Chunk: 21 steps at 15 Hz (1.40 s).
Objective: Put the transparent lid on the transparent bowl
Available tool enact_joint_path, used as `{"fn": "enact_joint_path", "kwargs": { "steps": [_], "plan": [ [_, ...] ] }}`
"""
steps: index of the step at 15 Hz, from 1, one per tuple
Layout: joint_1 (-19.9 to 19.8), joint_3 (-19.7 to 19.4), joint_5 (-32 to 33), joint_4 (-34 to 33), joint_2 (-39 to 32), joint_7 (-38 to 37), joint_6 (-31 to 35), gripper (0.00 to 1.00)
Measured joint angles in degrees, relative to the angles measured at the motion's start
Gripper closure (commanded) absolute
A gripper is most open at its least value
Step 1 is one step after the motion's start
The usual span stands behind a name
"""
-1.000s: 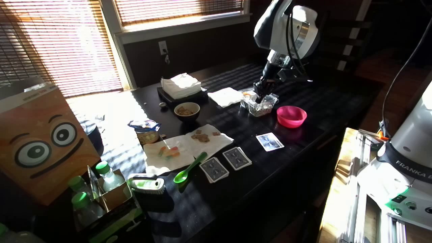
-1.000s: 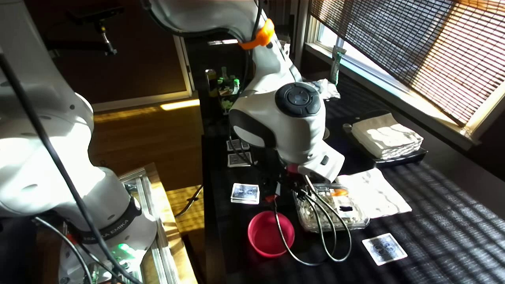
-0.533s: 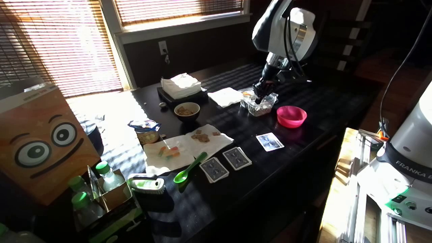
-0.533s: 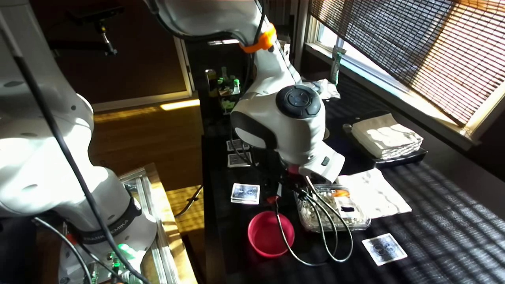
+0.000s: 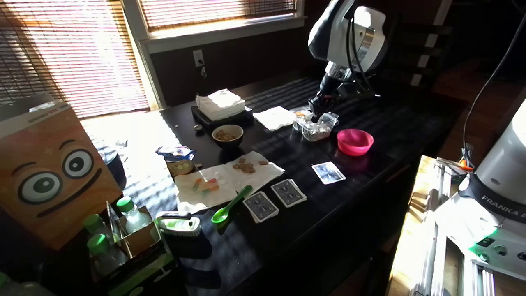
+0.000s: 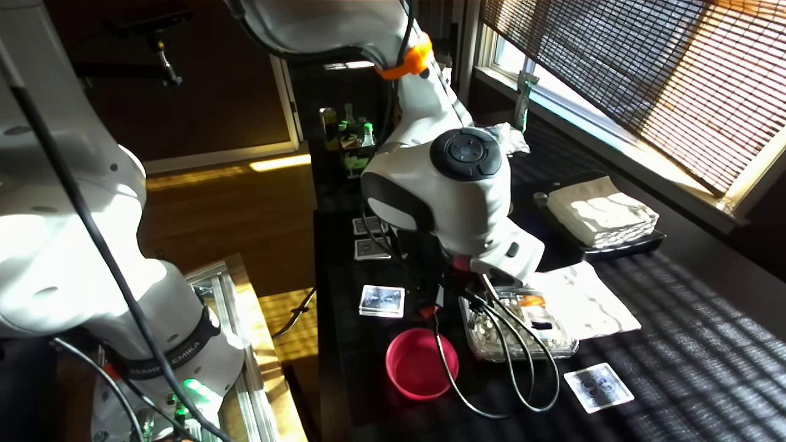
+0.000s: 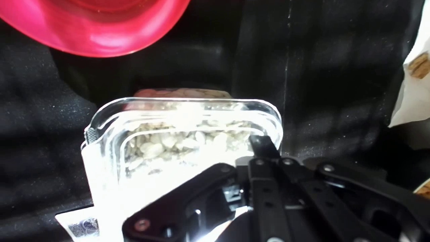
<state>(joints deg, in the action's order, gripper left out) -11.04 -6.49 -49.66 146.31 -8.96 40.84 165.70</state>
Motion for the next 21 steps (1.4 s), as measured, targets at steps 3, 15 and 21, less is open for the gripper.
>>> {"fn": "enact_joint_path", "kwargs": {
  "steps": [3, 15, 21],
  "plan": [
    [-0.1, -0.8, 0.1, 0.0, 0.3, 0.0, 2.3, 1.0],
    [0.3, -5.7, 5.4, 0.0, -3.6, -1.7, 7.7, 1.0],
    [1.3, -6.8, 6.1, 0.0, -3.8, -2.6, 7.9, 1.0]
  ]
}}
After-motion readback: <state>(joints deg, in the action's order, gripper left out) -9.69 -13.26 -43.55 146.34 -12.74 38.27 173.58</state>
